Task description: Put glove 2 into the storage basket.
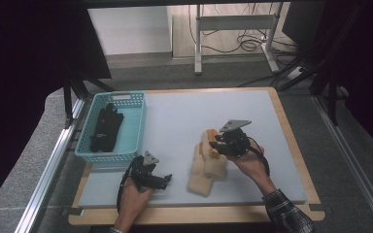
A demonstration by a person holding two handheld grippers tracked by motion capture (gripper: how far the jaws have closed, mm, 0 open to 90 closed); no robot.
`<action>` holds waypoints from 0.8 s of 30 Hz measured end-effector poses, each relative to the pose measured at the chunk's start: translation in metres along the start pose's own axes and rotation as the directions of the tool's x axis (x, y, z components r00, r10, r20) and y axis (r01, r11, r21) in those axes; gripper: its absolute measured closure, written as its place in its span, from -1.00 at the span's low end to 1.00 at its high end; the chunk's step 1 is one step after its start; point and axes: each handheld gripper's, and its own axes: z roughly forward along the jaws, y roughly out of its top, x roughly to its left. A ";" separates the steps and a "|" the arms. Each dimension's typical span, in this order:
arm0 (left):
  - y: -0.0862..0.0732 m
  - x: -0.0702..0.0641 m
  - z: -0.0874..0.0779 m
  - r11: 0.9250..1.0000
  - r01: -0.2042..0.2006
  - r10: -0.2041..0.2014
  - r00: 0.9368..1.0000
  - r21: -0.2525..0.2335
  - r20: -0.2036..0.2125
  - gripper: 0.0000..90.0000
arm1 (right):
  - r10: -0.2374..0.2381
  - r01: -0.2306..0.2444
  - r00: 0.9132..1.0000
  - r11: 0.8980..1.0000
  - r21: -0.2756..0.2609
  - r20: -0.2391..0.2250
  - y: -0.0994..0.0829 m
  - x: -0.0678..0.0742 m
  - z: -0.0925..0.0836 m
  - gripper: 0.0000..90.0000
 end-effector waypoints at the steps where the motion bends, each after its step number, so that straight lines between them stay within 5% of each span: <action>1: 0.000 0.000 0.000 1.000 0.000 0.000 1.000 0.000 0.000 -0.99 | 0.010 -0.010 1.000 1.000 0.000 -0.009 -0.003 -0.003 0.000 0.23; 6: 0.000 0.000 0.000 1.000 -0.001 0.001 1.000 0.001 0.000 -0.99 | -0.003 0.002 0.997 1.000 -0.008 -0.083 -0.026 -0.014 0.009 -0.16; 10: 0.000 0.000 0.000 1.000 0.000 0.000 1.000 0.001 0.000 -0.99 | -0.023 0.022 0.992 1.000 -0.011 -0.125 -0.041 -0.014 0.023 -0.22; 12: 0.000 0.000 0.000 1.000 -0.001 0.001 1.000 0.000 -0.001 -0.99 | -0.017 0.016 0.991 1.000 -0.006 -0.132 -0.044 -0.014 0.029 -0.14; 14: 0.000 0.000 0.000 1.000 -0.001 0.001 1.000 0.000 0.000 -0.99 | 0.003 -0.004 0.986 1.000 -0.006 -0.164 -0.047 -0.014 0.035 0.17; 16: 0.000 0.000 0.000 1.000 0.000 0.000 1.000 0.000 0.000 -0.99 | 0.013 -0.015 0.989 1.000 -0.013 -0.147 -0.048 -0.011 0.035 0.35; 24: 0.000 0.001 0.000 1.000 -0.007 0.007 1.000 0.005 -0.001 -0.99 | 0.040 -0.043 0.996 0.999 -0.033 -0.082 -0.030 0.007 0.000 0.43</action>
